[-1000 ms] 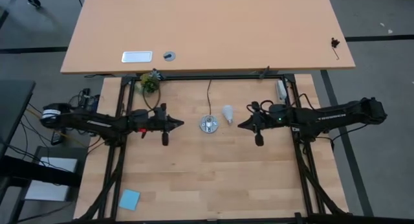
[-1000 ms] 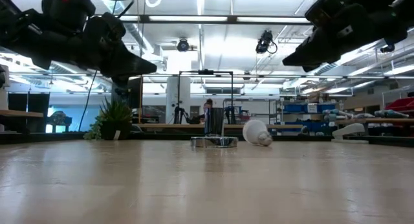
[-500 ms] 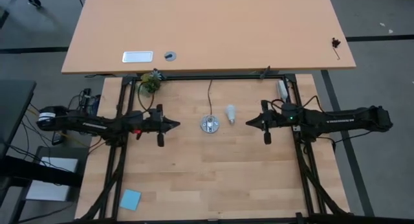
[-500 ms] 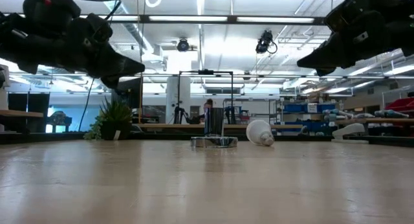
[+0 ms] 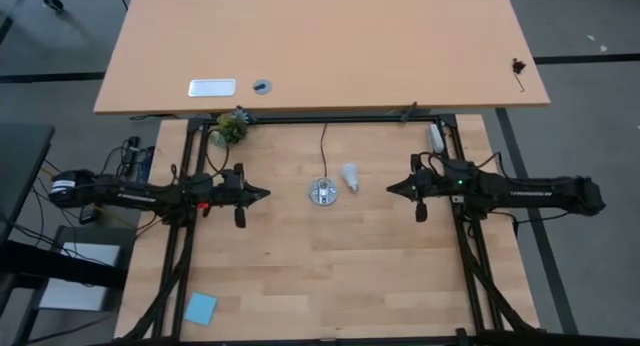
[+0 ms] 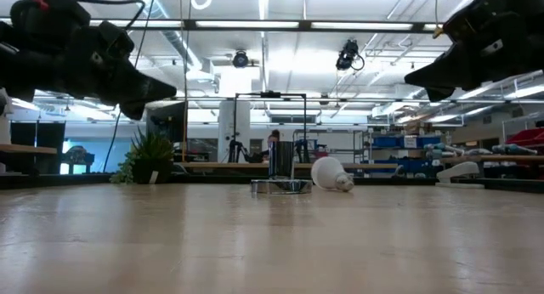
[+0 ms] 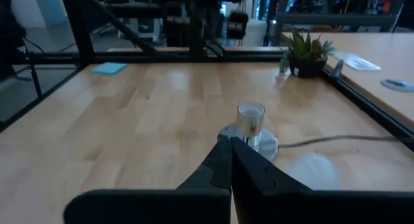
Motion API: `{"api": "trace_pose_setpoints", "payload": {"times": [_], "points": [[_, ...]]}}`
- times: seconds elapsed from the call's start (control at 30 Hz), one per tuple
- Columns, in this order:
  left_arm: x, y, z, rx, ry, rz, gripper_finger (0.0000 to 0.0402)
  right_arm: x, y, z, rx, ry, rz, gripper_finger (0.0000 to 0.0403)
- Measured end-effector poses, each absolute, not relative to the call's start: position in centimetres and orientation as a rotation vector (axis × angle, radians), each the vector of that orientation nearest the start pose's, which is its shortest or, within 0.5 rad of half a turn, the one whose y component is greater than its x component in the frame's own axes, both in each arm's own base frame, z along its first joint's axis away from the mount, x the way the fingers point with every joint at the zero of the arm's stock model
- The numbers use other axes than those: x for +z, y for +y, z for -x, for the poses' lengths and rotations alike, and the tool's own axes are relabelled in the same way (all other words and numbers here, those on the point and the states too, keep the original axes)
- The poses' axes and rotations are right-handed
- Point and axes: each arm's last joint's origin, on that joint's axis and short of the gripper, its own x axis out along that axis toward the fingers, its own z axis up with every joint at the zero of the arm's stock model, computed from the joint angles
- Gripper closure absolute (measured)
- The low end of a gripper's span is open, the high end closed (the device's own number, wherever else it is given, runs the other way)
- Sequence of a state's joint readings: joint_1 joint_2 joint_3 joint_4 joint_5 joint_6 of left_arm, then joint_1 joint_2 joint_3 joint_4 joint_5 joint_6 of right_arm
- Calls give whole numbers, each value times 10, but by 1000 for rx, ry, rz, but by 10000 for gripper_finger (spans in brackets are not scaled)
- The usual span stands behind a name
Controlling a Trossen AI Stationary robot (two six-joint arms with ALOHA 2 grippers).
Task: Screw lightbulb
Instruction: Return to Home Position
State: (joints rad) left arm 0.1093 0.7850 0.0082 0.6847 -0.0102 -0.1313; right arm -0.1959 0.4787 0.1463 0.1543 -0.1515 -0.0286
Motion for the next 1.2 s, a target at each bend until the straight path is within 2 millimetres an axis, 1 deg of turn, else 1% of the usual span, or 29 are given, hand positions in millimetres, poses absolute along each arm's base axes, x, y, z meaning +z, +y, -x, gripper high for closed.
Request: {"api": "trace_pose_setpoints", "payload": {"times": [0.03,0.13,0.33,0.57,0.73,0.9,1.2], "points": [[154,16,-145,120,68,134,399,184,-21,-128,-45,183,-6,396],[153,16,-143,120,93,129,399,186,-21,-125,-48,172,-5,396],[159,16,-138,134,46,106,399,189,-20,-115,-51,152,0,396],[161,16,-133,152,42,106,399,190,-19,-103,-78,133,-12,396],[159,16,-130,177,74,104,399,188,-20,-95,-102,107,-23,397],[161,16,-127,189,58,104,399,182,-22,-88,-135,102,-28,398],[169,16,-122,194,-14,79,399,177,-23,-88,-92,80,-34,398]]}}
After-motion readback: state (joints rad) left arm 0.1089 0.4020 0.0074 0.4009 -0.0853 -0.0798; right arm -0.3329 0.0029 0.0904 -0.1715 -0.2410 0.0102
